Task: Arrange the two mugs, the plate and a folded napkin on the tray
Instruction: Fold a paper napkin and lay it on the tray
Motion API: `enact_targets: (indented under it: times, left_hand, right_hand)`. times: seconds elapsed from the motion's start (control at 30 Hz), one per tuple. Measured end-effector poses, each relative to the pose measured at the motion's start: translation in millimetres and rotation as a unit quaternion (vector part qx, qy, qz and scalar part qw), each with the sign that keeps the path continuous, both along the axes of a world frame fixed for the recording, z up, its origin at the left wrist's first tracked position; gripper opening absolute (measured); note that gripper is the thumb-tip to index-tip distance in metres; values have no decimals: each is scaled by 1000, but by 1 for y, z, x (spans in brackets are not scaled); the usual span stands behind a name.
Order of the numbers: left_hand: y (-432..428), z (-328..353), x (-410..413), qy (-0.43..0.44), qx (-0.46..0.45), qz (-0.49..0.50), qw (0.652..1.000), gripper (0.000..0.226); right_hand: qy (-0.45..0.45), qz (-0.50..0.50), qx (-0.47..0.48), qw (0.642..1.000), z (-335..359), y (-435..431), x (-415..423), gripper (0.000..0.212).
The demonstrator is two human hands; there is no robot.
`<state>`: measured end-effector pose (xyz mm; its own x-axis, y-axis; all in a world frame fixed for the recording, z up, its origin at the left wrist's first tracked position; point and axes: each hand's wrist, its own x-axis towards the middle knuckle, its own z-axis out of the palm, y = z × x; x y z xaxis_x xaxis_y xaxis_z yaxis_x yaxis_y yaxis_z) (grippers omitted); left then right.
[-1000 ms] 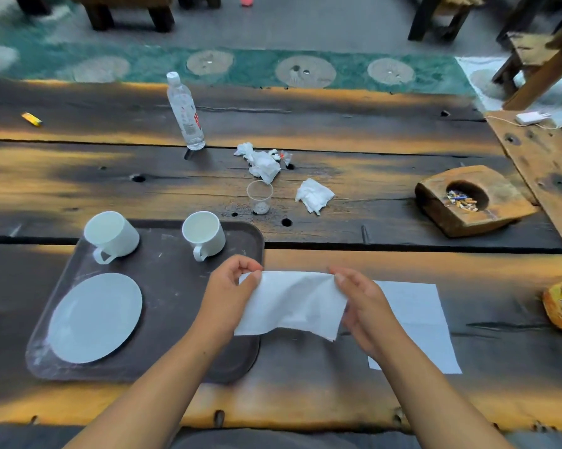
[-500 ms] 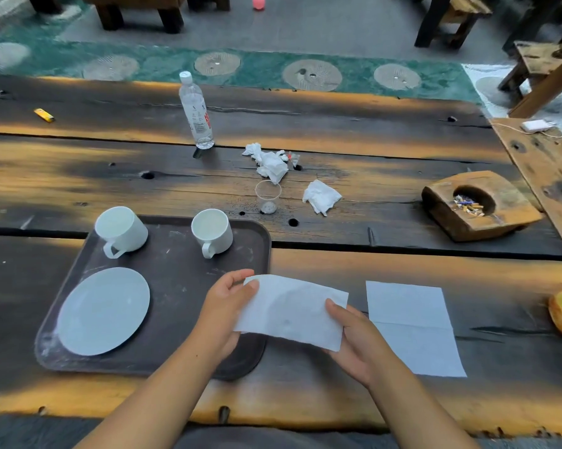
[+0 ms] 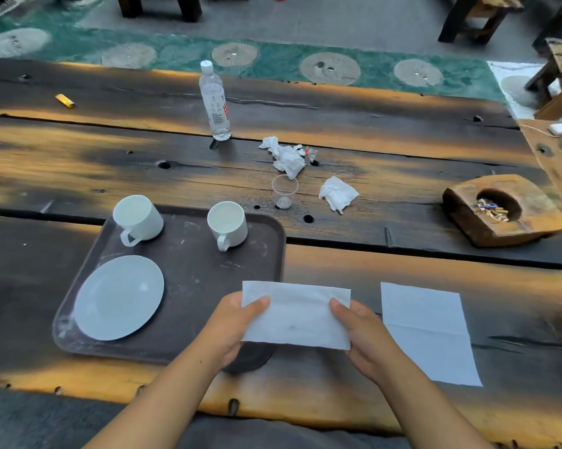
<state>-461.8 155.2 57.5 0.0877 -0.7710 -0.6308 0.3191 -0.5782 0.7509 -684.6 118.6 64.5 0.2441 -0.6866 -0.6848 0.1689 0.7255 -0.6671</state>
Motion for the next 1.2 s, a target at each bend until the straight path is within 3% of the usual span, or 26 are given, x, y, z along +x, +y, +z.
enact_targets:
  times: [0.13,0.23,0.33,0.53,0.63,0.7,0.8,0.93,1.2]
  left_hand:
    - [4,-8,14,-19,8,4,1000,18]
    - [7,-14,27,-40,4,7,999,15]
    - [12,-20,43,-116,-7,3,993,13]
    - [16,-32,86,-199,1,-5,980,13]
    - [15,-39,108,-246,3,-29,969,10]
    - [13,-46,122,-293,12,-53,954,3]
    - [7,-56,143,-340,33,-72,937,29]
    - [1,-64,163,-371,34,-119,921,33]
    - [-7,-76,179,-468,40,-223,854,41]
  right_hand:
    - [14,21,1,1000,-4,-1,10,22]
    - [101,71,-39,992,-13,1,20,19]
    - [192,131,-99,968,-23,1,33,17]
    - [255,163,-146,942,-46,-3,70,21]
    - [294,183,-151,926,-61,-5,89,9]
    - [302,187,-138,925,-70,-7,100,16]
    - [332,203,-120,913,-77,-10,114,23]
    - [379,235,-139,884,-79,-11,130,43]
    - [478,276,-149,821,-86,-10,153,42]
